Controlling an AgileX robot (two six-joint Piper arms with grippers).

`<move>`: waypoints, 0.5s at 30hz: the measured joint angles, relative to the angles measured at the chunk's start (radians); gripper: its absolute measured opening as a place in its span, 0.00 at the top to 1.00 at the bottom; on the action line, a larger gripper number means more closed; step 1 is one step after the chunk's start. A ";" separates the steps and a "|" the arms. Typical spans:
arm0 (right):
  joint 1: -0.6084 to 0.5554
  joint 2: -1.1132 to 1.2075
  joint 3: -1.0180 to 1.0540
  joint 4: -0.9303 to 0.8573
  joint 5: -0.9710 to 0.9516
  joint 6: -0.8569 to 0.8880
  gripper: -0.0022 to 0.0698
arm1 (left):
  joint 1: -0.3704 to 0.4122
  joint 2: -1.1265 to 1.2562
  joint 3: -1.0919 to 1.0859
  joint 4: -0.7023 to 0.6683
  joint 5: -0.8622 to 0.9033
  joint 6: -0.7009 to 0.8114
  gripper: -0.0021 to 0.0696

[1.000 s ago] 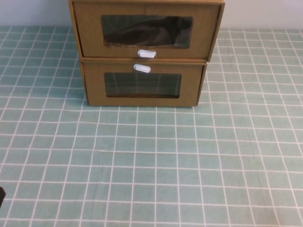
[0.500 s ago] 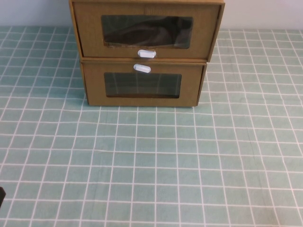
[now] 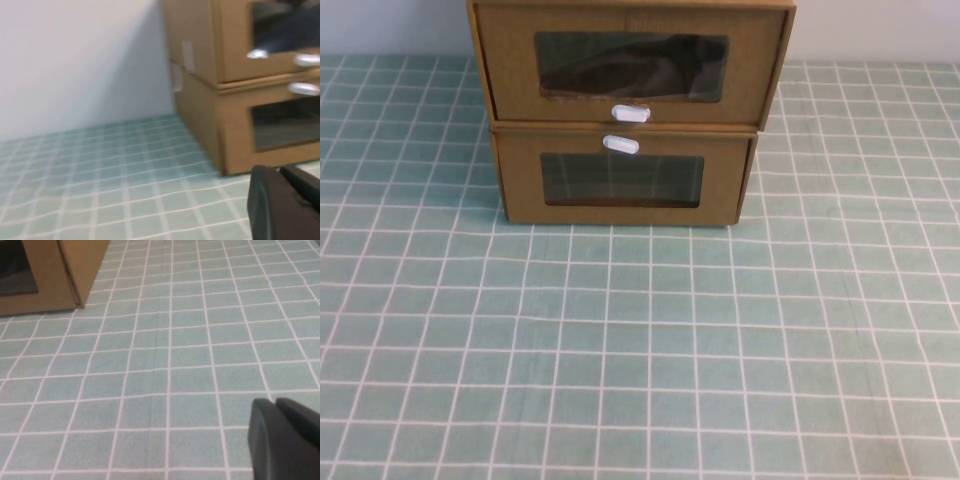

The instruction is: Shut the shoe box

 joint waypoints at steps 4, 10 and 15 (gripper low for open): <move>0.000 0.000 0.000 0.000 0.000 0.000 0.99 | 0.109 0.000 0.000 0.150 0.044 -0.186 0.98; 0.000 0.000 0.000 0.000 0.002 0.000 0.99 | 0.151 0.000 0.000 0.217 0.270 -0.271 0.98; 0.000 0.000 0.000 0.000 0.002 0.000 0.99 | 0.156 0.000 0.000 0.221 0.314 -0.283 0.98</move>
